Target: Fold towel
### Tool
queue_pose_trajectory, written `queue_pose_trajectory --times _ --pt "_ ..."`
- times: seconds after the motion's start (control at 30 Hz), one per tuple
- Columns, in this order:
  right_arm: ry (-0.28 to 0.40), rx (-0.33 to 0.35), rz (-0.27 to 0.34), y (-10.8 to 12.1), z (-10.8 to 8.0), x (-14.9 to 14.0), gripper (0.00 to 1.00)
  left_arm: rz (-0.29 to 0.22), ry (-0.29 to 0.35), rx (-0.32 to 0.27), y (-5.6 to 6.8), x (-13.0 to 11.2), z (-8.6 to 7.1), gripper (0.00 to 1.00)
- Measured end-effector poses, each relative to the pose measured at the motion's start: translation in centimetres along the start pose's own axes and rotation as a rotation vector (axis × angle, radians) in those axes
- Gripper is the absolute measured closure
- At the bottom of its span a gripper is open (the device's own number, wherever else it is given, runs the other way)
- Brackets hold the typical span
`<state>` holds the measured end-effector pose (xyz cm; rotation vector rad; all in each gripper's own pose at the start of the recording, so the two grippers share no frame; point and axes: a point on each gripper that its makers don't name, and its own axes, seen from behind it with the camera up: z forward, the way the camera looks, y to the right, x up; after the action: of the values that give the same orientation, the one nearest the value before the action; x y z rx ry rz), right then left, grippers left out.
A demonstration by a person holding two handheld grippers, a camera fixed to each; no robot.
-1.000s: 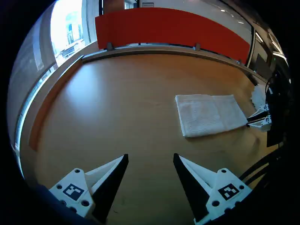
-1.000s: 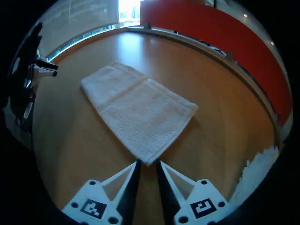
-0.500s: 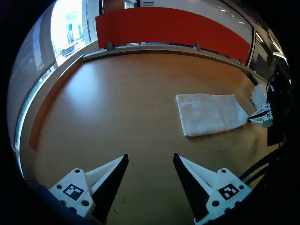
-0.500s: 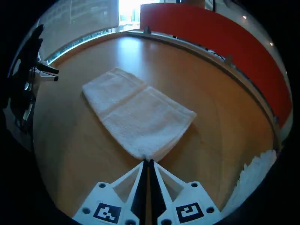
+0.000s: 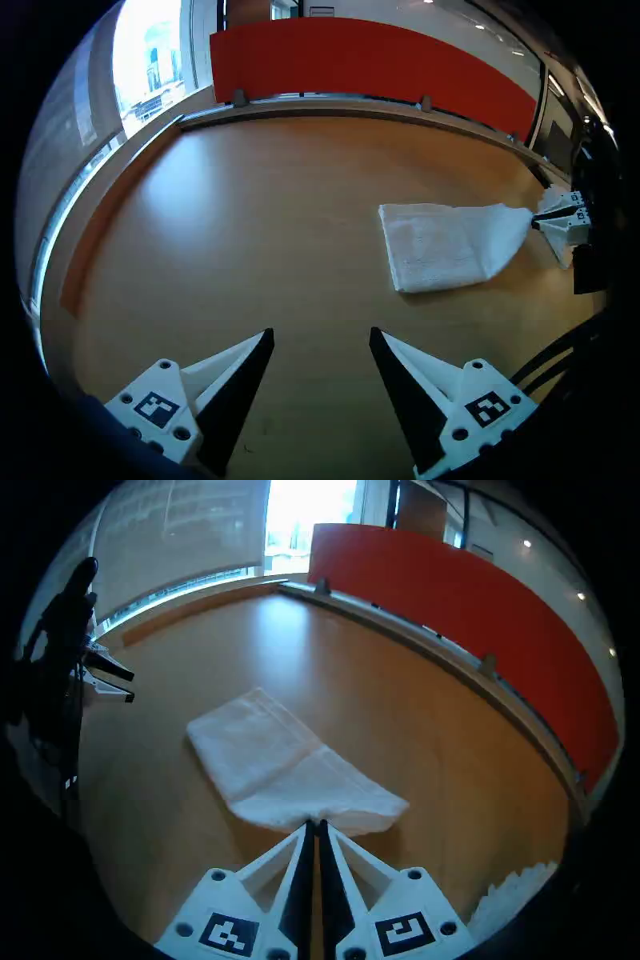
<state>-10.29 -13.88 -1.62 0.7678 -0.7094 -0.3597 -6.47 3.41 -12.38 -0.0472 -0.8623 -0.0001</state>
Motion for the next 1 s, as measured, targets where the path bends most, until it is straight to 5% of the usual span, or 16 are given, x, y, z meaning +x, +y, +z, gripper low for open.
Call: queue_pose_trajectory --times 0.3,0.7,1.0 --pt "0.057 0.021 -0.061 -1.2 0.1 4.8 0.96 -0.015 0.010 -0.006 0.0 0.2 -0.1 0.12" --pt "0.060 0.055 -0.107 -2.6 0.8 6.7 0.96 -0.016 0.017 -0.001 -0.9 0.1 -0.7 0.12" --pt "0.059 0.122 -0.180 -5.7 2.3 9.6 0.96 -0.029 0.043 0.005 -1.7 0.3 -1.9 0.12"
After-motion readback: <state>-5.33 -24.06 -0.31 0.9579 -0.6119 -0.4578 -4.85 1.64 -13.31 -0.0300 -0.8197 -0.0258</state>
